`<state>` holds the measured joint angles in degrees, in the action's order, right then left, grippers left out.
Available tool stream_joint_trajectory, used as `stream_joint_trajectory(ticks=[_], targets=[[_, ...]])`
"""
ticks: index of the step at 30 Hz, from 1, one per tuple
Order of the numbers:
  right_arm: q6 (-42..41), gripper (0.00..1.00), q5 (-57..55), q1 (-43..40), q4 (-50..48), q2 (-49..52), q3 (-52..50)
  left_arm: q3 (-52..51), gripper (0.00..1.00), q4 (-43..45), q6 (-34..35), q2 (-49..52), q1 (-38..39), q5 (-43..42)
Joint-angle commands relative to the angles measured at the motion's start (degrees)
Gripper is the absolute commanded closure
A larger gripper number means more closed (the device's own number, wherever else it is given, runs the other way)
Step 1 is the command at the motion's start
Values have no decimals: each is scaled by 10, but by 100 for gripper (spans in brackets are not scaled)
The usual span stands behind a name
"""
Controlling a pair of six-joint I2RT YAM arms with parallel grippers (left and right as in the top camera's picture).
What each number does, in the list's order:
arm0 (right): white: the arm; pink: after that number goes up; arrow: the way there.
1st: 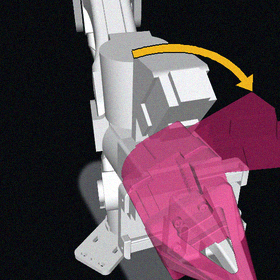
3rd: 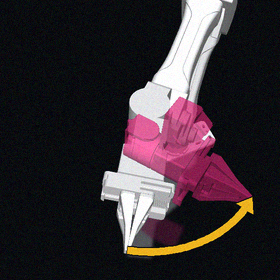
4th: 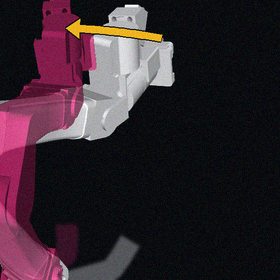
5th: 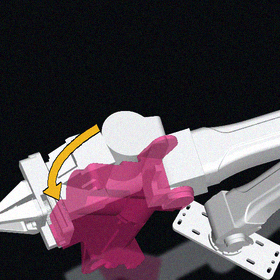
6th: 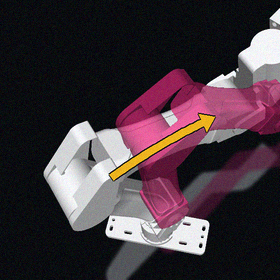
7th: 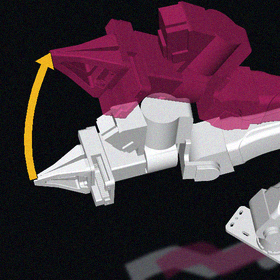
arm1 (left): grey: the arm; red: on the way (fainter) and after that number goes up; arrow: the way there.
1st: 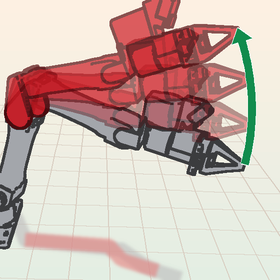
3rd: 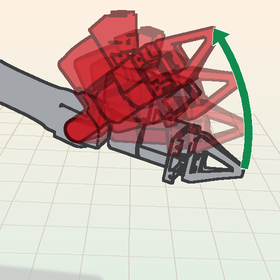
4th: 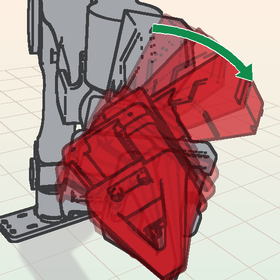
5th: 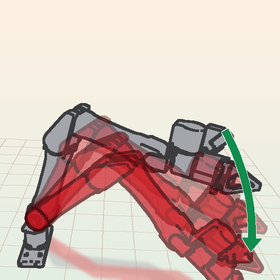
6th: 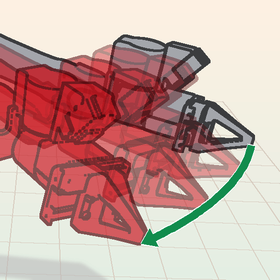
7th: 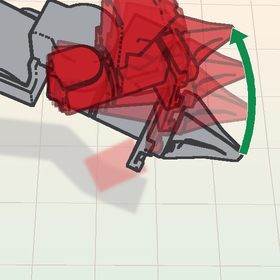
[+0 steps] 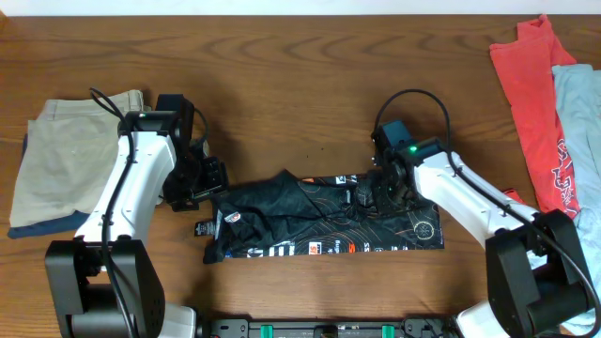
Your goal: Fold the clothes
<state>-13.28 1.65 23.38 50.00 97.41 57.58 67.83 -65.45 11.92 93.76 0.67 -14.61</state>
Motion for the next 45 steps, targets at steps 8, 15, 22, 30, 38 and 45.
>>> stream_joint_trajectory(ticks=[8,15,22,30,38,45], targets=[[88,99,135,8,10,0,-18,-4,34,0,-3,2,1,6],[213,99,309,26,82,0,-18,-4,34,0,-3,2,1,6],[215,72,279,31,105,0,-17,-4,34,0,-3,2,1,6],[111,71,127,17,109,-1,68,-4,33,0,-3,2,1,6],[20,63,28,18,-2,2,118,-4,34,0,-3,2,1,6],[-9,63,-13,17,-10,19,87,-4,34,1,-3,2,1,6]])
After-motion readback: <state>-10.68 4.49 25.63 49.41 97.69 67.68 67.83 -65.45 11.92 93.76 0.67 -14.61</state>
